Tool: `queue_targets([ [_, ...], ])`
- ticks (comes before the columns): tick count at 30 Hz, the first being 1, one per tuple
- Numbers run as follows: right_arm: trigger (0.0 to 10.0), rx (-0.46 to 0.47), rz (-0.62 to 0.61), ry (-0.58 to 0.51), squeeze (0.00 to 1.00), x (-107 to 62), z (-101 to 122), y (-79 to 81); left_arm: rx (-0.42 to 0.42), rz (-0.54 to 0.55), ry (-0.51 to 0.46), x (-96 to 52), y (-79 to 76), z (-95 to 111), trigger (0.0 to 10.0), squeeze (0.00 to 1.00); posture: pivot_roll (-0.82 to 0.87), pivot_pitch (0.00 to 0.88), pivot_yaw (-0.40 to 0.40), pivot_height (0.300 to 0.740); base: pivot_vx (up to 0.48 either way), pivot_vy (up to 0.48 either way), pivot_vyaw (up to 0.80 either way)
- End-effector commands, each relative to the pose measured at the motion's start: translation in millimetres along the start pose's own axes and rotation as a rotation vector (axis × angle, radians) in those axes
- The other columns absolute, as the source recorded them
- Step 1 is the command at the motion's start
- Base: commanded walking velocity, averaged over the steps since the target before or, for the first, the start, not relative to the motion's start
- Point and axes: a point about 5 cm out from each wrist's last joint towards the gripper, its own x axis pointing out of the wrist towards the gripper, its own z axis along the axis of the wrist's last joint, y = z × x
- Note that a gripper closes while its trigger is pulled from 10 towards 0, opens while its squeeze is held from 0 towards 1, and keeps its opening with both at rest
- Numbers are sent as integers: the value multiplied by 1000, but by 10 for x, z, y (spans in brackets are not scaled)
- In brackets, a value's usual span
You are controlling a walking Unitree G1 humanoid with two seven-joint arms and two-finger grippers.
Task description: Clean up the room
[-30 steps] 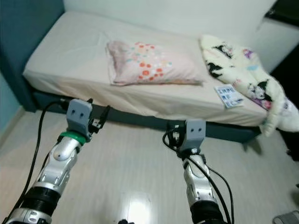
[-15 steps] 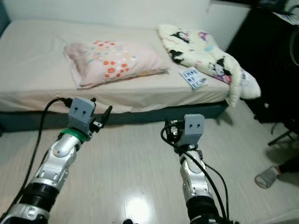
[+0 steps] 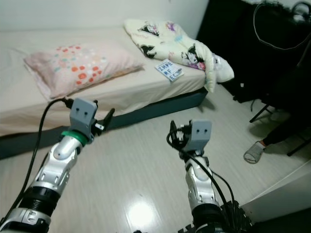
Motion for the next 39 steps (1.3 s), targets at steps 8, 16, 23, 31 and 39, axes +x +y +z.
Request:
queue_targets([
  [8, 10000, -3, 4, 0, 0, -9, 6, -27, -12, -11, 19, 6, -94, -55, 10000, 0, -43, 73, -32, 740, 458, 0, 0],
  [16, 10000, -18, -6, 9, 0, -42, -3, -93, -19, -13, 21, 10, -126, -70, 10000, 0, -52, 69, -38, 740, 456, 0, 0],
  [23, 10000, -17, -14, 10, 0, -41, 2, -113, -20, -21, 18, 20, -156, -66, 10000, 0, -56, 65, -34, 740, 455, 0, 0],
  [31, 10000, -17, -20, 4, 0, -52, 7, -124, -18, -25, 18, 23, -156, -70, 10000, 0, -56, 68, -32, 740, 454, 0, 0],
  [39, 10000, -9, -23, 0, 0, -63, 11, -128, -16, -31, 23, 18, -168, -86, 10000, 0, -55, 71, -31, 740, 454, 0, 0],
])
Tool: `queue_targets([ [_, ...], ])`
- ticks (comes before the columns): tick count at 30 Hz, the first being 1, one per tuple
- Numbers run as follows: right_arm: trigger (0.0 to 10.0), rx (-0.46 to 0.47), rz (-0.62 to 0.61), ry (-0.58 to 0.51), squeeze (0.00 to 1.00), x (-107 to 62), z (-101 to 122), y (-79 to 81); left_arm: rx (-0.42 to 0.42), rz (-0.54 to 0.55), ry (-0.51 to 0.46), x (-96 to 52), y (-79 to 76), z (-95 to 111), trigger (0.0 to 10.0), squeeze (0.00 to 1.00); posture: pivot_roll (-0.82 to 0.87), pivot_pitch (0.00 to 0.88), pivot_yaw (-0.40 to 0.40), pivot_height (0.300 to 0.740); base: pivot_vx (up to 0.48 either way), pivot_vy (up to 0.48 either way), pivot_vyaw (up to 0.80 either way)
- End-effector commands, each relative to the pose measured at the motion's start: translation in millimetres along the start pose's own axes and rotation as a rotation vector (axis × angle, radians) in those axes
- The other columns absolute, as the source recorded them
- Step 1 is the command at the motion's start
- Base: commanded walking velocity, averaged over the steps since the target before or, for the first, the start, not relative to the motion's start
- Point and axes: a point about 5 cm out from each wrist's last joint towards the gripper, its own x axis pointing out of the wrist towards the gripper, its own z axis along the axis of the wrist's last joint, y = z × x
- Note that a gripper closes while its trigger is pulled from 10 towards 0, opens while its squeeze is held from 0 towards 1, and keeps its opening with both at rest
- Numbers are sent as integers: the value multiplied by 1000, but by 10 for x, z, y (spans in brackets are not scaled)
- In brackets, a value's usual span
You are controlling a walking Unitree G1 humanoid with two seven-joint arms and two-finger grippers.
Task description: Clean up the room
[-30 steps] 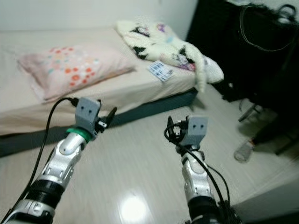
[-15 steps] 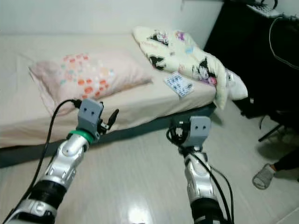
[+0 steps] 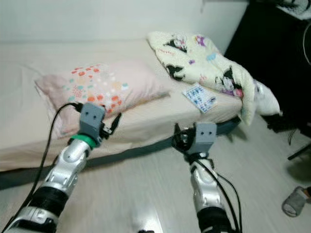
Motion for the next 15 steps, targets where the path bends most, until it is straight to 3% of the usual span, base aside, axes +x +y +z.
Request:
queue_targets([
  [1, 10000, 12, -5, 16, 0, -31, -45, 4, 1, -6, 28, -32, -14, -75, 10000, 0, -55, 71, -31, 740, 454, 0, 0],
  [15, 10000, 25, -17, 8, 0, -46, -29, -11, 1, -12, 31, -32, -29, -82, 10000, 0, -59, 79, -27, 740, 454, 0, 0],
])
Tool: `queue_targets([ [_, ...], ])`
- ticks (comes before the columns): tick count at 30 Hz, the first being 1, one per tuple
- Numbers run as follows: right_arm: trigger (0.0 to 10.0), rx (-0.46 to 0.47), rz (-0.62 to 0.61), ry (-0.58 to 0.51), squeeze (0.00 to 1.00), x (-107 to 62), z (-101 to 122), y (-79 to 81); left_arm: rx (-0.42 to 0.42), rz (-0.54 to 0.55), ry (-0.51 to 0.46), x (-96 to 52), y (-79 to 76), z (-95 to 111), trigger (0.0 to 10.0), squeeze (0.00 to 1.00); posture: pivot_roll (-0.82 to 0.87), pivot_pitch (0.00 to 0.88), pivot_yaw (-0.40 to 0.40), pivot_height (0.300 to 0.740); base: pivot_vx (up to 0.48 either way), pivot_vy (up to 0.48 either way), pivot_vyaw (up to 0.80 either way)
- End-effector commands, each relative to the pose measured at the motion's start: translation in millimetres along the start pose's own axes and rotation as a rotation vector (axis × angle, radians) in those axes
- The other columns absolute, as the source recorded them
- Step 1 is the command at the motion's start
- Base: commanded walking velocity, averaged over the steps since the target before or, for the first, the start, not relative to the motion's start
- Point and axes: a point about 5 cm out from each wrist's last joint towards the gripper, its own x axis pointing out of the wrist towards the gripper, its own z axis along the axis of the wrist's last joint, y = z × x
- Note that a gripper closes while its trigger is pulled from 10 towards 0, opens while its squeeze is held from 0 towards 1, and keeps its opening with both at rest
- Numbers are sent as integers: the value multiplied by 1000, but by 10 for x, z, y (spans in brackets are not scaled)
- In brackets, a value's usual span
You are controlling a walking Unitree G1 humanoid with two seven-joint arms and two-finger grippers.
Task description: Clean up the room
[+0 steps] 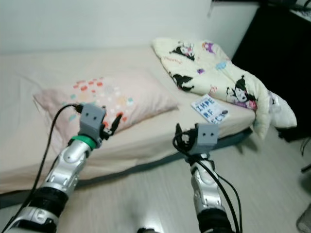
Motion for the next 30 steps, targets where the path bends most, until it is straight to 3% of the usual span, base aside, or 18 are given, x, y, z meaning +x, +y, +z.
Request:
queue_targets([
  [1, 10000, 16, -3, 13, 0, -20, -31, 14, 4, 2, 29, -36, 16, -74, 10000, 0, -59, 79, -27, 740, 454, 0, 0],
  [16, 10000, 6, 0, 17, 0, -27, -30, 19, -2, 2, 39, -38, -1, -92, 10000, 0, -61, 78, -27, 740, 446, 0, 53],
  [24, 10000, 7, 8, 28, 0, -28, -42, 22, 5, 28, 80, -45, 18, -148, 10000, 0, -61, 78, -27, 740, 0, 0, 800],
  [30, 10000, 52, 42, 19, 0, -40, -31, 67, 0, 25, 94, -43, 6, -165, 10000, 0, -61, 78, -27, 740, 0, 0, 144],
])
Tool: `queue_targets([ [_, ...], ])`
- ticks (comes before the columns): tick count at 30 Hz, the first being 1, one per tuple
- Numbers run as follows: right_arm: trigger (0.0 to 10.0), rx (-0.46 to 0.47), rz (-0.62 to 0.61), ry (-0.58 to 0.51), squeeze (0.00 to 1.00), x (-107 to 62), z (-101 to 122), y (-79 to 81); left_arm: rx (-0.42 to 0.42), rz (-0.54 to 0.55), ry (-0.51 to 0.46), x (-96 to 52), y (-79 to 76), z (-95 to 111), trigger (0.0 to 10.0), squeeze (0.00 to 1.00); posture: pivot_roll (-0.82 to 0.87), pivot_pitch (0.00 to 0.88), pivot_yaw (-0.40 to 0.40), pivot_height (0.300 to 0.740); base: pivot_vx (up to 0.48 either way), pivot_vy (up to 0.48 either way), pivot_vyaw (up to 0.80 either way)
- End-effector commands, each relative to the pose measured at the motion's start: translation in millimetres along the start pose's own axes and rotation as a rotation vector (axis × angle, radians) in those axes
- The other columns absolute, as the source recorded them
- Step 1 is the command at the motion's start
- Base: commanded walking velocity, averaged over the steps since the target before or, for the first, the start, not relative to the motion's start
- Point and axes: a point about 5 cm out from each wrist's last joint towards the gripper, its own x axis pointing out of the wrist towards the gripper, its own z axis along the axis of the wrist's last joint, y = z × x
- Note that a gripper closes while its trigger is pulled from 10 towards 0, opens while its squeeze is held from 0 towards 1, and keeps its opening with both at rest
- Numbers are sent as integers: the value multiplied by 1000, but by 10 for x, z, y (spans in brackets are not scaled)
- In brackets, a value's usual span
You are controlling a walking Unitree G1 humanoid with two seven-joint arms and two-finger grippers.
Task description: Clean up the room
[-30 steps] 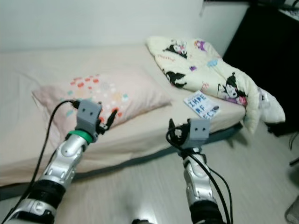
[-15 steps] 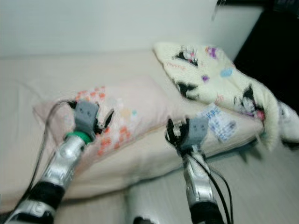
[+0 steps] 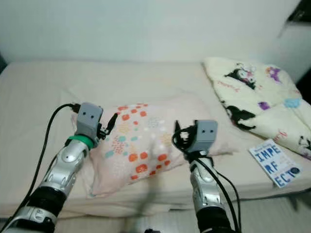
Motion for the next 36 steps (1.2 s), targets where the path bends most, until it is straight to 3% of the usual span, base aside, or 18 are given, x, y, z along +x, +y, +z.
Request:
queue_targets([
  [1, 10000, 13, -11, 20, 0, -58, -41, -52, 3, -21, 24, -11, -63, -48, 10000, 0, -61, 78, -27, 740, 0, 0, 0],
  [15, 10000, -11, -37, 36, 0, -89, -70, -84, -11, -50, 24, -32, -108, -59, 10000, 0, -68, 82, -23, 740, 0, 0, 0],
  [31, 10000, -7, -36, 34, 0, -96, -63, -95, -5, -53, 45, -38, -112, -105, 10000, 0, -69, 78, -23, 690, 0, 0, 0],
  [35, 10000, -8, -36, 36, 0, -100, -65, -97, -12, -35, 111, -74, -85, -238, 10000, 0, -70, 77, -23, 680, 0, 0, 0],
  [36, 10000, -9, -36, 36, 0, -104, -64, -101, -28, -15, 167, -110, -45, -342, 10000, 0, -72, 80, -25, 670, 0, 0, 0],
])
